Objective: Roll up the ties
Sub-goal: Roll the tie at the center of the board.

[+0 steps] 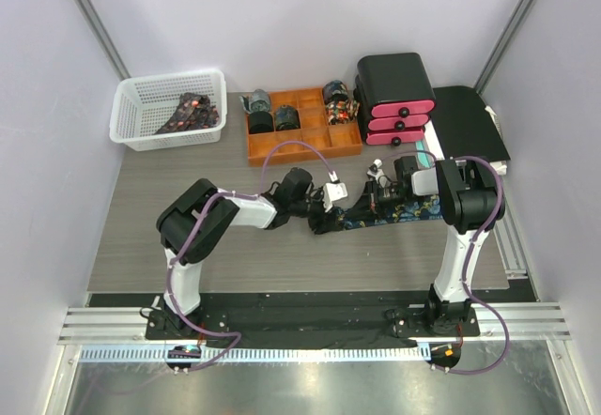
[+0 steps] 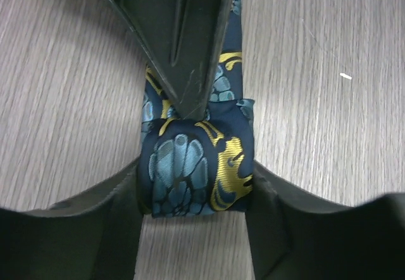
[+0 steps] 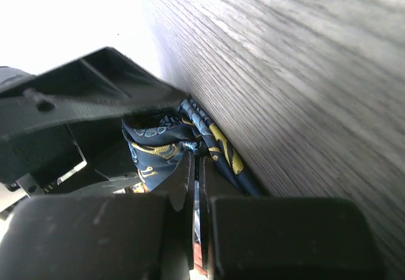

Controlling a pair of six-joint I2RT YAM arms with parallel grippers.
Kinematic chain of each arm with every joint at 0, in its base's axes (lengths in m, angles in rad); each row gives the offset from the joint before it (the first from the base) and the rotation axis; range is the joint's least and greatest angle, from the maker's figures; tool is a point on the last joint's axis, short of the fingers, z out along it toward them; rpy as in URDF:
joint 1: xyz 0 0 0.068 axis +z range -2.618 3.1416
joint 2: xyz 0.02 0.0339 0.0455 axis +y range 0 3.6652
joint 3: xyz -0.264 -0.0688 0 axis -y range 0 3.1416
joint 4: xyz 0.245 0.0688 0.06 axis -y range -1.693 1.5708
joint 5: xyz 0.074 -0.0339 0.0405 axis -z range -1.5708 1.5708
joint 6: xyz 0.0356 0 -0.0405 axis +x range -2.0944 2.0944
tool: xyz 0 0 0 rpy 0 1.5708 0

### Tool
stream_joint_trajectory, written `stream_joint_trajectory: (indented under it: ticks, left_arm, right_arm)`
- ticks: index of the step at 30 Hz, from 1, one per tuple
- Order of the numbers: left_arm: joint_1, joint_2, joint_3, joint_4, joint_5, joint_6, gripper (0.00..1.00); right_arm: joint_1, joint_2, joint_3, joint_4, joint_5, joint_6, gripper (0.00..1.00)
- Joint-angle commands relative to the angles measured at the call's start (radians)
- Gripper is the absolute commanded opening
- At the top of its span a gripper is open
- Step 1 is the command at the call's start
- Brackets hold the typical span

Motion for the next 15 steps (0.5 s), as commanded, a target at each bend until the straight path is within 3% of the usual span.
stream_joint_trajectory:
  ticks: [1, 4, 7, 15]
  left_arm:
    - [-0.021, 0.025, 0.023, -0.141, -0.042, 0.071, 0.42]
    - [-0.023, 0.014, 0.066, -0.317, -0.123, 0.129, 0.26]
    - [-0.023, 0.008, 0.103, -0.479, -0.166, 0.175, 0.19]
    - [-0.041, 0.042, 0.223, -0.768, -0.246, 0.203, 0.18]
  right_arm:
    - [0.005, 0.055, -0.016, -0.032, 0.199, -0.036, 0.04]
    - [0.001, -0.010, -0.007, -0.058, 0.165, -0.044, 0.15]
    - [-0.012, -0.092, 0.014, -0.121, 0.139, -0.078, 0.25]
    - [-0.039, -0.174, 0.070, -0.253, 0.118, -0.167, 0.40]
